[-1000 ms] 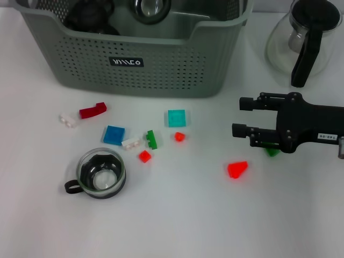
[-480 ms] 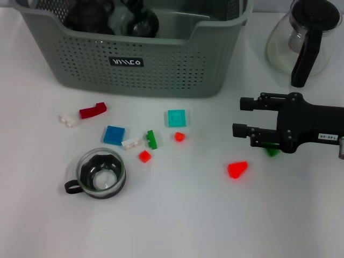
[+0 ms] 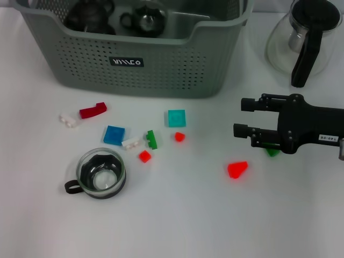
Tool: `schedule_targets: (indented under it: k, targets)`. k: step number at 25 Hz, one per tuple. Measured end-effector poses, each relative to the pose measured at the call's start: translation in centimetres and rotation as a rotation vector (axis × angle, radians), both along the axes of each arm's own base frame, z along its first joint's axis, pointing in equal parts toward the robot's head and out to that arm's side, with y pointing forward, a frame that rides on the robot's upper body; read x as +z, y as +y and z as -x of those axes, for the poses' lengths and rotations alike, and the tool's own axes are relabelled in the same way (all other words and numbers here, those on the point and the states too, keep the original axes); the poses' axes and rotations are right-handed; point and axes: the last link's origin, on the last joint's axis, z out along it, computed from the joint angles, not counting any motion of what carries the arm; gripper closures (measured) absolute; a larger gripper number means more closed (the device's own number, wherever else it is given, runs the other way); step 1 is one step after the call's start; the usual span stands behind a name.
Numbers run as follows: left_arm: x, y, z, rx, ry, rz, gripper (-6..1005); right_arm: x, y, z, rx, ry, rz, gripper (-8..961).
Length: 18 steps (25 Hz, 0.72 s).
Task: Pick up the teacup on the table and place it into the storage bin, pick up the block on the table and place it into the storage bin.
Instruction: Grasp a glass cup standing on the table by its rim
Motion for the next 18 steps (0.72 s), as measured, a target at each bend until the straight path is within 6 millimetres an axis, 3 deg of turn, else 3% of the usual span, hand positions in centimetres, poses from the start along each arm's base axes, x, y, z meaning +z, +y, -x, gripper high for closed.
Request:
schedule_targets:
  k: [4,8,12,18]
  targets:
    - [3.9,-3.8,3.3,-0.127,-0.448,0.005,478,0.0,0.1,0.1,0.004,0.001,0.000,279]
    - [5.7,-7.7,5.7,-0.220,-0.605,0.007,479,0.0,0.2,0.3,0.011,0.003,0.002,279]
    - [5.2,-11.0,7.4,-0.254,-0.545,0.097,479,0.0,0.2,0.4,0.015,0.003,0.002,278]
    - [2.9,-12.9,10.4,-0.100,-0.176,0.262,479,0.0,0.3,0.4,0.015,-0.004,0.001,278]
